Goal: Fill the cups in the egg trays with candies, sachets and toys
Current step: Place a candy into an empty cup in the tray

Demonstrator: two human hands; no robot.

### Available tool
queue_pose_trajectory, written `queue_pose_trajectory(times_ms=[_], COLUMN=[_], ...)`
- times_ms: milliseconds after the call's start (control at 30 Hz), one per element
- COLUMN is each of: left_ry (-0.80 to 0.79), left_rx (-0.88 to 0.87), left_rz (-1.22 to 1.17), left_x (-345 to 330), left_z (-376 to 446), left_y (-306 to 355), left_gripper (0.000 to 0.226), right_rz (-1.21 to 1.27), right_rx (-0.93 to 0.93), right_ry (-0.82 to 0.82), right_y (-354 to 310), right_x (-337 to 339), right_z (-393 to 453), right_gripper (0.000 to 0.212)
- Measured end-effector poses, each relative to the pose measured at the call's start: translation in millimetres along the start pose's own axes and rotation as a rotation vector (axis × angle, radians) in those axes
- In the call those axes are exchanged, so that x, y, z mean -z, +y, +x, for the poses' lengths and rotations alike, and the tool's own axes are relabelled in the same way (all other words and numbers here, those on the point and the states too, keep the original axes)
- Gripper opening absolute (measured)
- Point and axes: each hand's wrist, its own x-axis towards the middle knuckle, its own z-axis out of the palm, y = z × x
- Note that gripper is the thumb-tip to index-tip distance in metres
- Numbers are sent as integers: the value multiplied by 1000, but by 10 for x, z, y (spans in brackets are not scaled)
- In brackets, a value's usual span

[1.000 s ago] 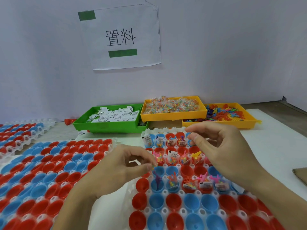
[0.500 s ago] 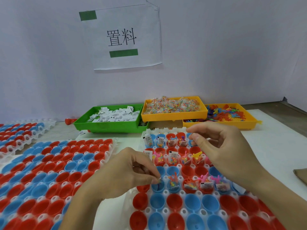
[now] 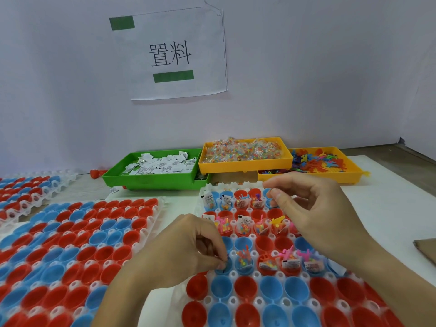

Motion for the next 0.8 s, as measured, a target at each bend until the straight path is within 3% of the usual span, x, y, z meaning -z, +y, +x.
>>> queue_pose_trajectory(times_ms=[333, 700, 800], left_ry=[59, 85, 266], left_rx=[-85, -143, -127], left_rz=[133, -50, 15], left_x=[-62, 25, 74], left_z=[18, -27, -8], left_y=[14, -58, -98], left_gripper=[22, 5, 33], right_rz=[-7, 17, 18], right_rx=[12, 29, 1], right_ry=[0, 53, 108], right_y=[-8, 29, 98], right_x=[-3, 108, 240], right_z=[1, 73, 137], right_gripper=[20, 22, 23])
